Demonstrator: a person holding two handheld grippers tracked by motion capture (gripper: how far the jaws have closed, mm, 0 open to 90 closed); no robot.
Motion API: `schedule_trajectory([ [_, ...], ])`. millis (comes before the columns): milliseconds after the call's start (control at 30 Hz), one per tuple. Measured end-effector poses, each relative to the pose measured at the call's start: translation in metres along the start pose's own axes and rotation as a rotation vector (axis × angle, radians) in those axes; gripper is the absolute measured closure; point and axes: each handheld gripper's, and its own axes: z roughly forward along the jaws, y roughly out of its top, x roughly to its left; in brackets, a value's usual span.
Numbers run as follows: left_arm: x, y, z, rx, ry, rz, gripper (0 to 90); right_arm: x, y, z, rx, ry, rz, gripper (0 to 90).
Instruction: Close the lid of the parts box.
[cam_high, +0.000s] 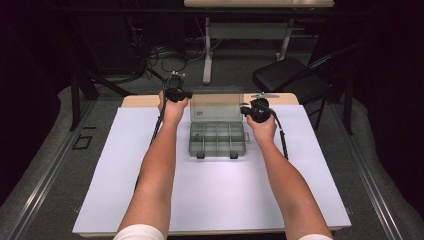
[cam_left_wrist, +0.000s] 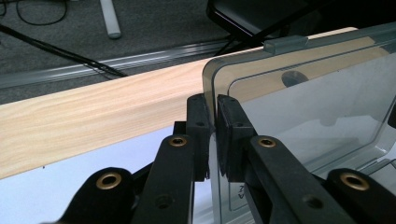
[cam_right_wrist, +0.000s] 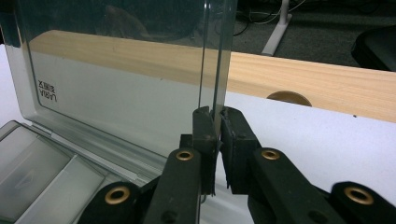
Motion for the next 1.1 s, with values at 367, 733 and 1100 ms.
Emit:
schedule_trajectory([
  [367, 0.001, -0.003, -0.004, -0.022, -0.021, -0.019, 85.5, 0.002, 0.001, -0.001, -0.011, -0.016, -0.019, 79.1],
  [733, -0.002, -0.008, -0.009, -0.048, -0.019, -0.008, 85.7, 0.003, 0.014, -0.016, -0.053, -0.019, -0.041, 70.8],
  [1100, -0.005, -0.013, -0.013, -0.087, -0.015, 0.006, 85.9, 0.013, 0.033, -0.028, -0.020, -0.030, -0.046, 90.0],
])
